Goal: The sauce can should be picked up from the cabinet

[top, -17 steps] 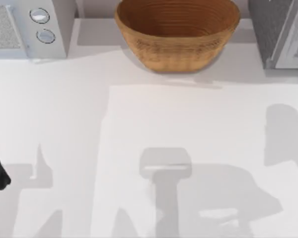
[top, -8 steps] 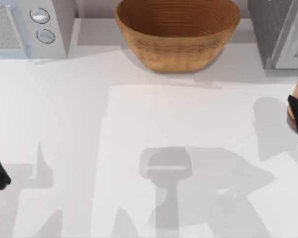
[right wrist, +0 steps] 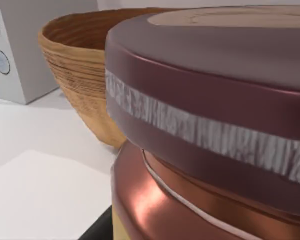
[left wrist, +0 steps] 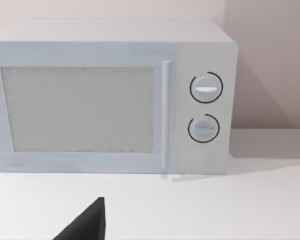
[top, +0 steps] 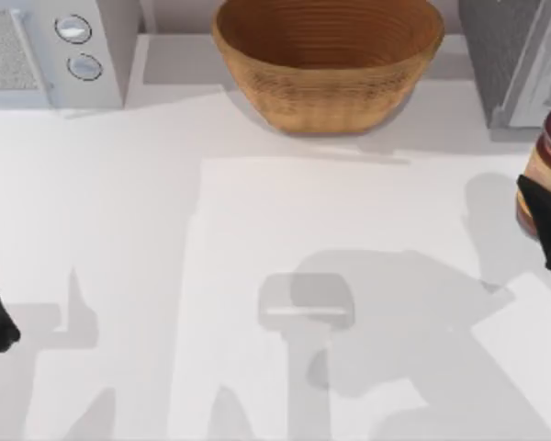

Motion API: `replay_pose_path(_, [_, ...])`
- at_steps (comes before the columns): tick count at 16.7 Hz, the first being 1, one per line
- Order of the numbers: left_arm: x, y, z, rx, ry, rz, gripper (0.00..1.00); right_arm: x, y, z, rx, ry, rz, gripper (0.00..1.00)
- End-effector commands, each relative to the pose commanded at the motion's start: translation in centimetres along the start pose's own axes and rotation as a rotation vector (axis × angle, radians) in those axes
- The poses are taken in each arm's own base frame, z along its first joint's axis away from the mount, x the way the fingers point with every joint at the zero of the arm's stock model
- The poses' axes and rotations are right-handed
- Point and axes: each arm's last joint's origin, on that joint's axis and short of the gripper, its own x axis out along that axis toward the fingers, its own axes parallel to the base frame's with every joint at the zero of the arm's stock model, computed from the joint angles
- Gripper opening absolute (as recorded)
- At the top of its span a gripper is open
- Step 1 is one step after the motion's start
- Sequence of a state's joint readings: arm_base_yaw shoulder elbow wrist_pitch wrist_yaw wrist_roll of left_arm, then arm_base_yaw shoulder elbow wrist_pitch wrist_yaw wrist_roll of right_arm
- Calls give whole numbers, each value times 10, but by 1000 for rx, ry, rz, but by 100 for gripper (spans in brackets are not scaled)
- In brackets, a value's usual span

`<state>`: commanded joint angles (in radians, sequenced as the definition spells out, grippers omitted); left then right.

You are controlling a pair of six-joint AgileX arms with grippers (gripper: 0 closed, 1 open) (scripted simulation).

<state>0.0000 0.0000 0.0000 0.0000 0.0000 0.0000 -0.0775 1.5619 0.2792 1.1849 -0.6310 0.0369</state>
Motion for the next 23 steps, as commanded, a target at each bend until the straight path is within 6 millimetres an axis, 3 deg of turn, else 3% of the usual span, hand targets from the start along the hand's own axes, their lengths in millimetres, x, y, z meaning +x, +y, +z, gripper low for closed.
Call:
replay_pose_path(9, [0, 0, 0, 0, 0, 0, 100, 15, -28, -27, -30, -35, 123, 0])
replay_pose_path(16, [0, 0, 0, 0, 0, 0, 100, 13, -53, -45, -87, -77, 192, 0])
replay_pose_path(23, [0, 0, 0, 0, 0, 0, 100, 13, -54, -46, -87, -77, 199, 0])
